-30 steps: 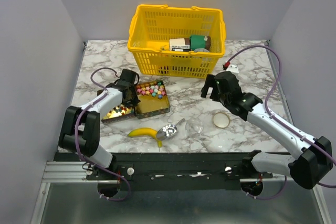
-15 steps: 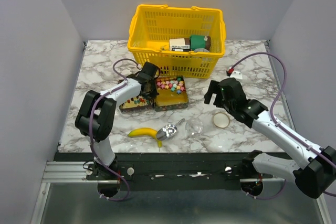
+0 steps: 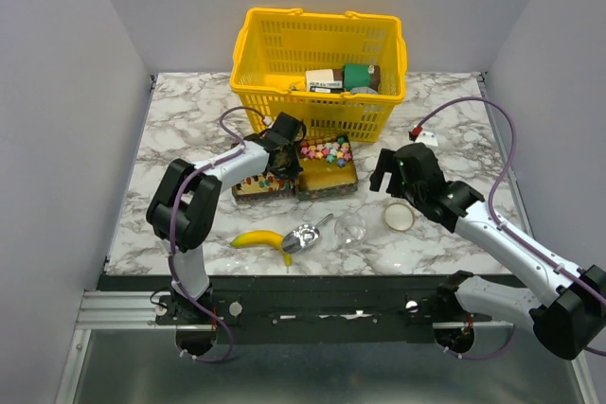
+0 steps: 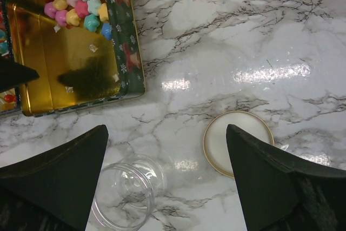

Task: Pack the candies
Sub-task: Move the storage box to the center of the board.

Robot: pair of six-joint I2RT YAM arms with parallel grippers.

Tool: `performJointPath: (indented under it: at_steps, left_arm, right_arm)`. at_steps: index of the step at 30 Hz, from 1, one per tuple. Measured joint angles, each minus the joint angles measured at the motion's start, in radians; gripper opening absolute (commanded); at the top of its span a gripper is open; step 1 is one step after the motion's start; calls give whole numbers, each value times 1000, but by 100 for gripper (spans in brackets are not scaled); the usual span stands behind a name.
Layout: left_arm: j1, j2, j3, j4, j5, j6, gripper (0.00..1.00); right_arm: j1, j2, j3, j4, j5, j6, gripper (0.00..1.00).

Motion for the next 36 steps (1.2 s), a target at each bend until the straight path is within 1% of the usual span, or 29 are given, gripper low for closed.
performJointPath:
  at_steps: [1, 6, 7, 9, 11, 12, 13, 15, 19, 21, 22, 23, 25, 30, 32, 36]
  left_arm:
    - [-6, 0, 0, 2, 2, -5, 15]
    - [-26, 2, 0, 7, 17, -24, 21]
    - [-29, 2, 0, 9, 20, -27, 24]
    - [-34, 2, 0, 10, 23, -32, 26]
    - [-34, 2, 0, 12, 32, -39, 30]
    - [-34, 2, 0, 14, 36, -42, 33]
    - [-35, 2, 0, 17, 39, -45, 41]
    - [-35, 2, 0, 21, 40, -46, 48]
    - [-35, 0, 1, 24, 39, -51, 68]
    - [-35, -6, 3, 20, 38, -49, 72]
    - [-35, -16, 4, 16, 32, -46, 79]
    - [-35, -25, 4, 8, 27, -42, 81]
    - [-36, -63, 4, -16, 14, -35, 83]
    - [-40, -201, -10, -85, 6, -19, 84]
    - [-43, -288, -56, -103, 21, -8, 84]
    - [-46, -418, -149, -200, 76, 11, 84]
  right_arm:
    - [0, 0, 0, -1, 0, 0, 97]
    - [0, 0, 0, -2, -11, 0, 98]
    - [0, 0, 0, -2, -14, 1, 97]
    - [0, 0, 0, -2, -18, 3, 97]
    - [0, 0, -3, -2, -22, 7, 97]
    - [0, 0, -5, -2, -23, 8, 98]
    - [0, -1, -7, -2, -24, 8, 97]
    - [0, -3, -10, -3, -26, 8, 97]
    - [0, -11, -10, -6, -27, 8, 98]
    - [0, -13, -10, -10, -30, 8, 98]
    - [0, -13, -10, -13, -32, 8, 97]
    - [0, -13, -10, -16, -35, 8, 97]
    - [0, -13, -10, -20, -40, 8, 97]
    - [0, -12, -10, -25, -45, 8, 97]
    - [0, -12, -10, -25, -49, 9, 97]
    - [0, -3, -7, -25, -60, 8, 97]
